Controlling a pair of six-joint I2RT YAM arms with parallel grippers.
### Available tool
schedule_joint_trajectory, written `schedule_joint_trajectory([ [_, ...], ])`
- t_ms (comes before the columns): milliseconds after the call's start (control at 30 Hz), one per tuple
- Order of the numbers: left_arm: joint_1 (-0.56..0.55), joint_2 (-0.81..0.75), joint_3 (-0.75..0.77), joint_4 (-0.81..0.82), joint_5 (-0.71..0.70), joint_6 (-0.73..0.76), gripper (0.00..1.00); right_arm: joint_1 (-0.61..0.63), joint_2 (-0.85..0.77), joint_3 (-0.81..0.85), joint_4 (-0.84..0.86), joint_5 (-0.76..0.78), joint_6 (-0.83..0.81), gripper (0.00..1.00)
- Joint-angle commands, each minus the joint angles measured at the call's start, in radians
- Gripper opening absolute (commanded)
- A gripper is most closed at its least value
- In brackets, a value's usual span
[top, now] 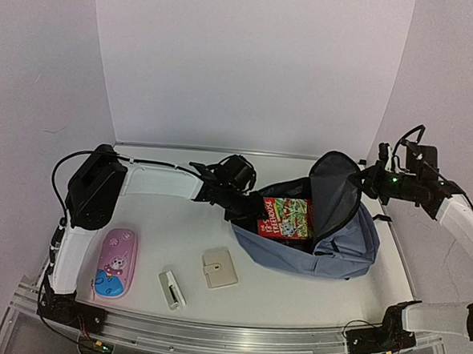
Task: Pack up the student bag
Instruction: Place the book in the student bag.
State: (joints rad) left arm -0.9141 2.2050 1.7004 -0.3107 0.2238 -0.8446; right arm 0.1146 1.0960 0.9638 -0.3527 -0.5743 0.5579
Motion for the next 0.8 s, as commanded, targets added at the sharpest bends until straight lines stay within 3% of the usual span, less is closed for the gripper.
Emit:
schedule_joint_trajectory([
  [0, -0.007, 0.021, 0.076, -0.031, -0.003, 0.017, 0.42, -0.001, -0.035, 0.036, 0.052, -0.008, -0.006, 0.0],
  [233, -0.033, 0.099, 0.218, -0.036, 0.018, 0.02, 0.32, -0.001, -0.034, 0.028, 0.053, -0.011, -0.006, 0.0],
  [533, -0.06, 0.211, 0.373, -0.036, 0.052, 0.001, 0.3, -0.001, -0.034, 0.023, 0.052, -0.012, -0.006, 0.0],
  [767, -0.062, 0.194, 0.373, -0.05, 0.025, 0.018, 0.34, -0.002, -0.034, 0.026, 0.052, -0.009, -0.007, 0.0],
])
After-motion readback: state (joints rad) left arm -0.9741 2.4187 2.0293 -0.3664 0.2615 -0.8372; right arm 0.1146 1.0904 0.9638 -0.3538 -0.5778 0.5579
